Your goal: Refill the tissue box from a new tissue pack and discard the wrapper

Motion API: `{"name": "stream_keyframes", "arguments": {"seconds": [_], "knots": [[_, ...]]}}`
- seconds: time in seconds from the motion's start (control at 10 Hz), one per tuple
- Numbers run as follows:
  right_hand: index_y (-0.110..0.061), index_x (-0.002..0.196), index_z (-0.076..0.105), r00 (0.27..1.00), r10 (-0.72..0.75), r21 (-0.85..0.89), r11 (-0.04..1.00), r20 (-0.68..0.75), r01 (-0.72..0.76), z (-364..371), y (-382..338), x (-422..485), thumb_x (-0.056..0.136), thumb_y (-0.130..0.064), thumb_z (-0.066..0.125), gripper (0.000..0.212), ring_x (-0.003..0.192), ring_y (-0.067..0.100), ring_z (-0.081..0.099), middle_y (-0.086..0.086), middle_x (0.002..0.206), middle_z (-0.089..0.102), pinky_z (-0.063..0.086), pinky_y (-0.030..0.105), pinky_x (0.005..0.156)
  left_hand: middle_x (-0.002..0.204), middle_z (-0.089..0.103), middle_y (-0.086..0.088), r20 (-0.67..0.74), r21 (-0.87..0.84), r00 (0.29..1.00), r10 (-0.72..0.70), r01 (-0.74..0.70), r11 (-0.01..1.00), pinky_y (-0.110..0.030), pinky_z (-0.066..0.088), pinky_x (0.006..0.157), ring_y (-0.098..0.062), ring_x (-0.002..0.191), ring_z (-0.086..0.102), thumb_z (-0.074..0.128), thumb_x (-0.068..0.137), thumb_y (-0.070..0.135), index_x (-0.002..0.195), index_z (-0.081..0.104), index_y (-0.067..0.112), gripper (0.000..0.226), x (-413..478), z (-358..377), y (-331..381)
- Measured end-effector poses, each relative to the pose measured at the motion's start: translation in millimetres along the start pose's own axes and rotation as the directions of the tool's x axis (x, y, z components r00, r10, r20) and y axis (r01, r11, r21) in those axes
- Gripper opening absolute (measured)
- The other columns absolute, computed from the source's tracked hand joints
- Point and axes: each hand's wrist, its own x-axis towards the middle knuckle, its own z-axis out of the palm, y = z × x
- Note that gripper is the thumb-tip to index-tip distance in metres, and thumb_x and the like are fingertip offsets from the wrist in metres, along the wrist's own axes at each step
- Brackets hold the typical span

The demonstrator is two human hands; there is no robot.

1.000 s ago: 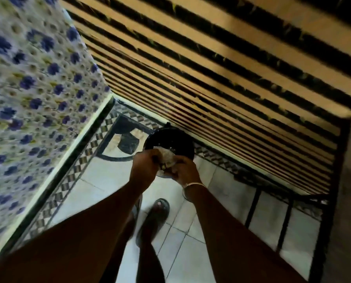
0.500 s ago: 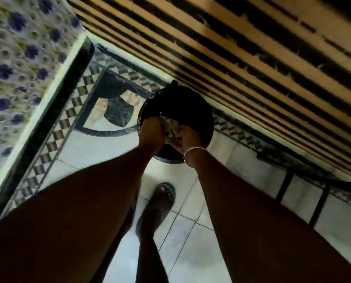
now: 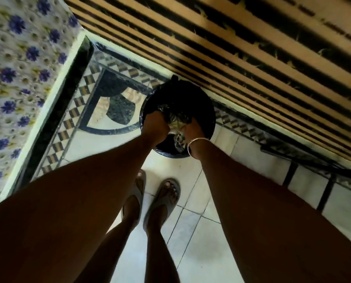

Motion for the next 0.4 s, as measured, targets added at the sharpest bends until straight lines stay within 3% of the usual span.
{"name": "stream_keyframes", "arguments": {"seconds": [0.2, 0.3, 0.4], "knots": [[0.001, 0.145, 0.041, 0.998, -0.040, 0.046, 0.998, -0.051, 0.043, -27.0, -32.4, -57.4, 0.099, -0.006, 0.041, 0.046, 0.141, 0.033, 0.040, 0.019, 0.151, 0.042, 0.033, 0.047, 0.117, 0.108, 0.073, -0.021, -0.094, -0.030, 0.987, 0.131, -0.134, 0.991, -0.030, 0.044, 0.077, -0.038, 0.104, 0.067, 0.060, 0.084, -0.001, 0.102, 0.075, 0.001, 0.023, -39.3, -47.2, 30.3], [-0.003, 0.146, 0.042, 0.996, -0.002, 0.258, 0.966, -0.091, 0.026, -45.7, -51.3, -98.3, 0.098, -0.004, 0.046, 0.048, 0.135, 0.036, 0.048, 0.020, 0.148, 0.047, 0.041, 0.041, 0.113, 0.105, 0.075, -0.021, -0.166, -0.105, 0.962, 0.216, -0.235, 0.966, -0.025, 0.043, 0.078, -0.037, 0.100, 0.069, 0.054, 0.081, 0.003, 0.097, 0.077, 0.000, 0.028, -71.0, -83.7, 53.1], [-0.012, 0.146, 0.046, 0.992, -0.018, 0.453, 0.888, -0.123, 0.072, -65.0, -65.0, -140.4, 0.092, -0.003, 0.056, 0.056, 0.130, 0.040, 0.052, 0.019, 0.147, 0.049, 0.044, 0.053, 0.109, 0.105, 0.076, -0.019, -0.237, -0.145, 0.935, 0.263, -0.301, 0.942, -0.025, 0.044, 0.076, -0.035, 0.094, 0.071, 0.045, 0.076, 0.016, 0.101, 0.078, 0.004, 0.044, -110.1, -121.1, 84.1]]}}
